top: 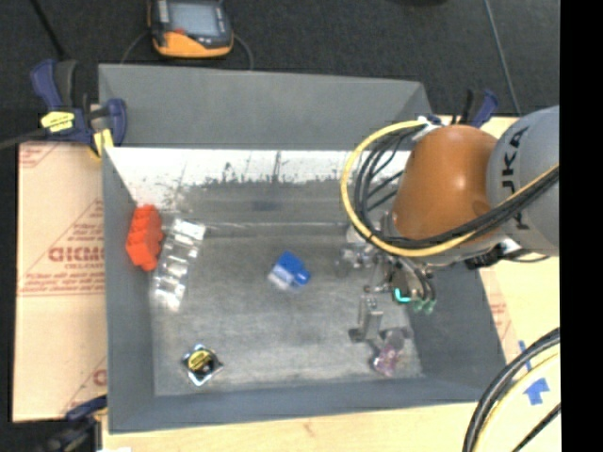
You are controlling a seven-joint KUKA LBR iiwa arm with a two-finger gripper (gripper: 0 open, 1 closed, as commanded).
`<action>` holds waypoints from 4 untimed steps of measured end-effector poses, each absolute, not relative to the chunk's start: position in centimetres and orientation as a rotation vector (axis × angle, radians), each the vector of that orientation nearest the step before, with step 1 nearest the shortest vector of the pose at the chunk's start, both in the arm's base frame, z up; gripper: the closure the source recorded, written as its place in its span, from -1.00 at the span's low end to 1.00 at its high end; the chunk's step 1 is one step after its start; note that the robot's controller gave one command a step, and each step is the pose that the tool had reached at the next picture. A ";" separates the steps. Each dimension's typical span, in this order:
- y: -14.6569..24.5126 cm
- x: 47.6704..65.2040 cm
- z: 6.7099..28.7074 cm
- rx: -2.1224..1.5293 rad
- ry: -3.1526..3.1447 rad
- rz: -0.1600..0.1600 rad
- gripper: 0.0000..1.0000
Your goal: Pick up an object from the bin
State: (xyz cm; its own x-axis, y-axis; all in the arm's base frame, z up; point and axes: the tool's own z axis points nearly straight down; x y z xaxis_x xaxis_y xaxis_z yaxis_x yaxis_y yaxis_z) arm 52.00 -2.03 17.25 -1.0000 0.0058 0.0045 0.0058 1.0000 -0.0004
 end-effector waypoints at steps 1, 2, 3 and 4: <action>0.6 60.2 9.7 0.436 -3.114 0.000 -1.00; 1.3 60.4 11.2 0.948 -3.004 0.003 -1.00; 3.5 64.5 7.2 1.167 -2.929 0.005 -1.00; -3.6 63.8 14.1 1.106 -2.953 0.009 -1.00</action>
Offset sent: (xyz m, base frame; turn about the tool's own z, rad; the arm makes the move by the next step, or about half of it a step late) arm 0.0809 0.0267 -0.0744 -0.2852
